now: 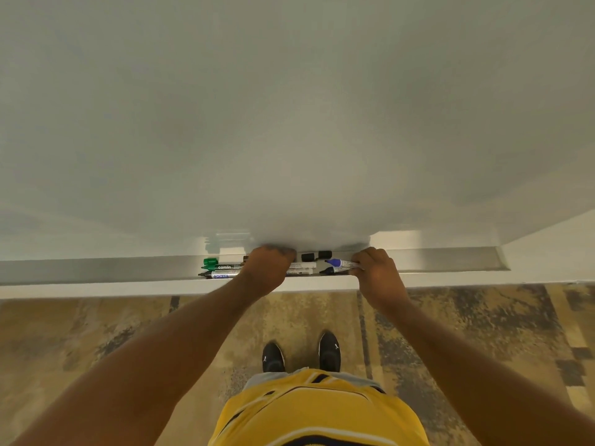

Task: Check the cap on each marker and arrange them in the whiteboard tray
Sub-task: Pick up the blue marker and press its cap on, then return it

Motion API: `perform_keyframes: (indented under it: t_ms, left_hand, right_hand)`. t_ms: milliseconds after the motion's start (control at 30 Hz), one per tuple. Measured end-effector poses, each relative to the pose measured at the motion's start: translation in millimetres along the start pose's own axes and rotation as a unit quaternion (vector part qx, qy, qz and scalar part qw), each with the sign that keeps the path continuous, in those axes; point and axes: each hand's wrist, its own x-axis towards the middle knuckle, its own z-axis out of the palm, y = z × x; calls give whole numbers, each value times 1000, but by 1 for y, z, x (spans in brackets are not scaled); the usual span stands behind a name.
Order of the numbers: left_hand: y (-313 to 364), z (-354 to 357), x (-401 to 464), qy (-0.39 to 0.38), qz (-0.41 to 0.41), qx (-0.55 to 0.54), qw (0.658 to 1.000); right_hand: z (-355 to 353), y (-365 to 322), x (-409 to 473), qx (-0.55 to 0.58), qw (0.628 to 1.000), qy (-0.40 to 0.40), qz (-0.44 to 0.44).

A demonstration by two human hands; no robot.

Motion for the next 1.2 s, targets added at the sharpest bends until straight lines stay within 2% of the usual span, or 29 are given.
perform_keyframes:
  t_ms: [133,233,400,500,600,667,767,833,933,1100,1200]
  left_hand:
    - [-9,-3,4,-23,73,55,996]
    - [-11,-9,7,-47,92,95,990]
    - [-9,-17,7,-34,111,120,986]
    - [-12,-18,3,8,123,123,985]
    - [-6,-17,-8,59,79,26,995]
    - [6,-23,-19,78,-2,-139,987]
    - [29,-39,-33,111,-142,-372,911]
    - [43,-45,-40,134,-194,-447,863]
    - [55,-52,-45,168,-213,-513,815]
    - [50,-59,-52,148,-198,-654,715]
    - [45,-61,-59,156,-161,-678,700]
  right_hand:
    - [-1,0,-3,9,1000,17,3]
    - [-3,0,-4,14,1000,23,0]
    - [-5,1,-5,10,1000,25,9]
    - [-13,-5,-5,31,999,26,31]
    - [-26,-24,-4,139,988,28,65]
    - [-37,-45,-3,258,959,-2,112]
    - [-46,-75,-2,358,923,-39,138]
    - [-51,-92,-3,404,904,-51,132]
    - [-53,-106,-6,440,887,-72,118]
    - [-61,-113,-7,466,875,-76,103]
    - [-70,-112,-6,457,882,-76,86]
